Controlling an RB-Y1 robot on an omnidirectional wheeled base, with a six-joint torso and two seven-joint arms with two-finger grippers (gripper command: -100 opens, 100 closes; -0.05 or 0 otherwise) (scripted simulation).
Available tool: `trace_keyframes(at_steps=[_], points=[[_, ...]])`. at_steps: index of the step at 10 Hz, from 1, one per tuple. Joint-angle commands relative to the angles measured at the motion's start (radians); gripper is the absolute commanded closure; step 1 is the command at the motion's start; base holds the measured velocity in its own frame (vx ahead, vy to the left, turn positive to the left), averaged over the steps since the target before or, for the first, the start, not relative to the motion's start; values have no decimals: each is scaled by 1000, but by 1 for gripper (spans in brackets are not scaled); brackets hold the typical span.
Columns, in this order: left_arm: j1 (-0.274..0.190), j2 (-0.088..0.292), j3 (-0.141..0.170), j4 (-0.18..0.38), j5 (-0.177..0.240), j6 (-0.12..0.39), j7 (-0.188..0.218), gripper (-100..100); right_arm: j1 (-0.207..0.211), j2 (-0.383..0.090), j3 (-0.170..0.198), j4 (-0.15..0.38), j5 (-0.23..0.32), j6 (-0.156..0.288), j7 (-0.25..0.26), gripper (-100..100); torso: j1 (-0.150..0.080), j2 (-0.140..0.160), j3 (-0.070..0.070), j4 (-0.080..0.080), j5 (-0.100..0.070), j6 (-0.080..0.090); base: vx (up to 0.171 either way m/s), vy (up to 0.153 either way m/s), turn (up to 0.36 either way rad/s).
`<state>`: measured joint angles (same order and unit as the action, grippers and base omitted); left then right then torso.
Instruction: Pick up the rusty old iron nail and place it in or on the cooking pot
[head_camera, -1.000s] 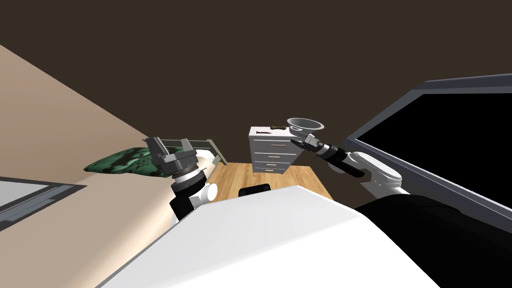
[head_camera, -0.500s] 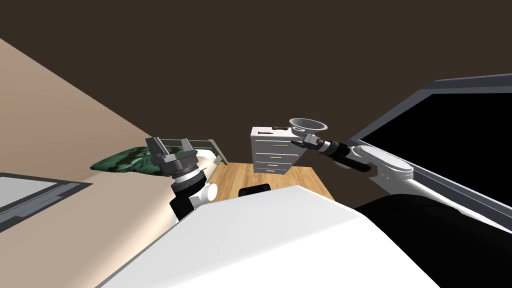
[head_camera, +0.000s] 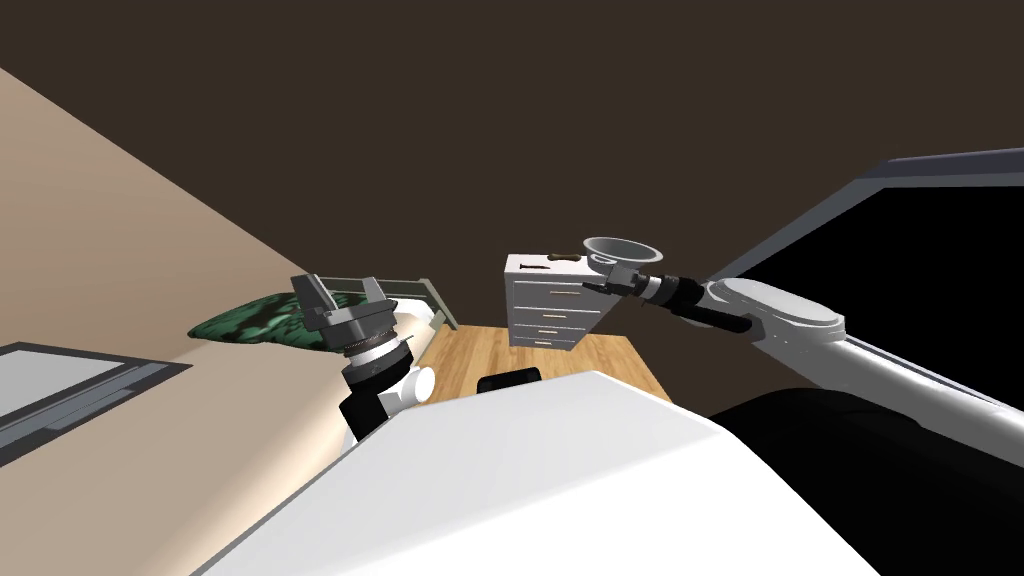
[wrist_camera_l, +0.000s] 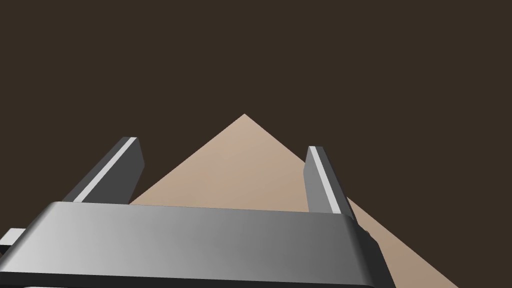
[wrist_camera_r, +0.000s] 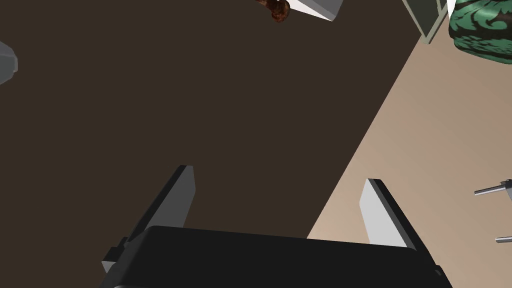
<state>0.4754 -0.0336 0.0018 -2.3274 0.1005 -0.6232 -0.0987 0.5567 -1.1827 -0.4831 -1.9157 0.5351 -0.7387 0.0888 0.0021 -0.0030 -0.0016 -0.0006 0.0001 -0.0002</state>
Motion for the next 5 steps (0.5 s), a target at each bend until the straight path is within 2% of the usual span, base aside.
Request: trace_keyframes(at_steps=[1,2,3,4,5], points=[[0,0,0,0,0,0,0,0,4,-50,-3,11,10,-5,-5,-100,0,0,0,0,0,0,36,37,19],[0,0,0,0,0,0,0,0,4,-61,-3,11,10,-5,-5,-100,0,0,0,0,0,0,19,19,-9],[0,0,0,0,0,0,0,0,10,-100,-5,40,30,-20,-11,-100,0,1,0,0,0,0,42,43,37],[0,0,0,0,0,0,0,0,10,-131,-5,40,30,-20,-11,-100,1,0,0,0,0,0,49,43,23],[0,0,0,0,0,0,0,0,10,-140,-5,40,30,-20,-11,-100,1,-1,-1,0,0,0,24,17,0]])
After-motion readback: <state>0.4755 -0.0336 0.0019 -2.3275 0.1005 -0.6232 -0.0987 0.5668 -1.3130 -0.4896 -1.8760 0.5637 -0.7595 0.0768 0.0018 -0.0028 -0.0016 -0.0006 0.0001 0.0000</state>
